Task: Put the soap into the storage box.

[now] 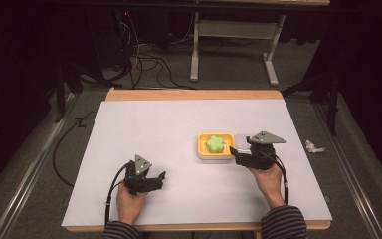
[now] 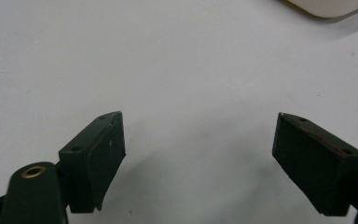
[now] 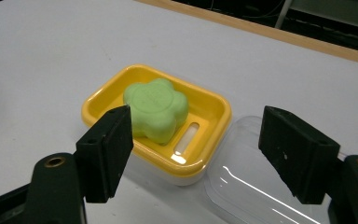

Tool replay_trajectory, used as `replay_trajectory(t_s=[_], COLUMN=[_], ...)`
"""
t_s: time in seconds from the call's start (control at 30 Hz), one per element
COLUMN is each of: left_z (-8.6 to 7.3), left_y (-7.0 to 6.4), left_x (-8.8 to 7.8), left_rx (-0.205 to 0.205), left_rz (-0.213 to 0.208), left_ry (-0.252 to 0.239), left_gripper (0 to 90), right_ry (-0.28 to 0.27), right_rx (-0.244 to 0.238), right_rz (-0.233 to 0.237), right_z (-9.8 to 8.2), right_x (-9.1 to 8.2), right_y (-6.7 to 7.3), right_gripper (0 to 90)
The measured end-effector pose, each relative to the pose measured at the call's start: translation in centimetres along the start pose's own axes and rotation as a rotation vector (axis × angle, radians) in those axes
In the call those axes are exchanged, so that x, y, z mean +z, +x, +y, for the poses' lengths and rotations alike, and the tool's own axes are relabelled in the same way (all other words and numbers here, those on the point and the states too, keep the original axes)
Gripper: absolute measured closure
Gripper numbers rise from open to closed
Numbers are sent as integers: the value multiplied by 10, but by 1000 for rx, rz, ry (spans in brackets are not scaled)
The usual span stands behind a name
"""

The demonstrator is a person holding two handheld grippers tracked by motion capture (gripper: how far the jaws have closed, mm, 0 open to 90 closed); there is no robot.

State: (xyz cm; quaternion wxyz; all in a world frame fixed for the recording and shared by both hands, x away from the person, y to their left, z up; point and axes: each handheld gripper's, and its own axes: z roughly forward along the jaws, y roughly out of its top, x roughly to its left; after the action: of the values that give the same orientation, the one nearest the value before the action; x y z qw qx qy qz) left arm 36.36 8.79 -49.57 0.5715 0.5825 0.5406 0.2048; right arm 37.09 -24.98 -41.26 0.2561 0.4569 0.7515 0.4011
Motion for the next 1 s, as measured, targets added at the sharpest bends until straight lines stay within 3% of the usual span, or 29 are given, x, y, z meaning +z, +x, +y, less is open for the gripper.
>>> replay_trajectory(t_s=[1.0], left_z=[0], left_y=[0], left_x=[1], left_rx=[-6], left_rz=[1], left_ry=[0], left_gripper=[178], right_ry=[-56], right_rx=[70], right_rz=[-25], right_z=[-25], right_x=[-36], right_y=[-16], right_gripper=[269])
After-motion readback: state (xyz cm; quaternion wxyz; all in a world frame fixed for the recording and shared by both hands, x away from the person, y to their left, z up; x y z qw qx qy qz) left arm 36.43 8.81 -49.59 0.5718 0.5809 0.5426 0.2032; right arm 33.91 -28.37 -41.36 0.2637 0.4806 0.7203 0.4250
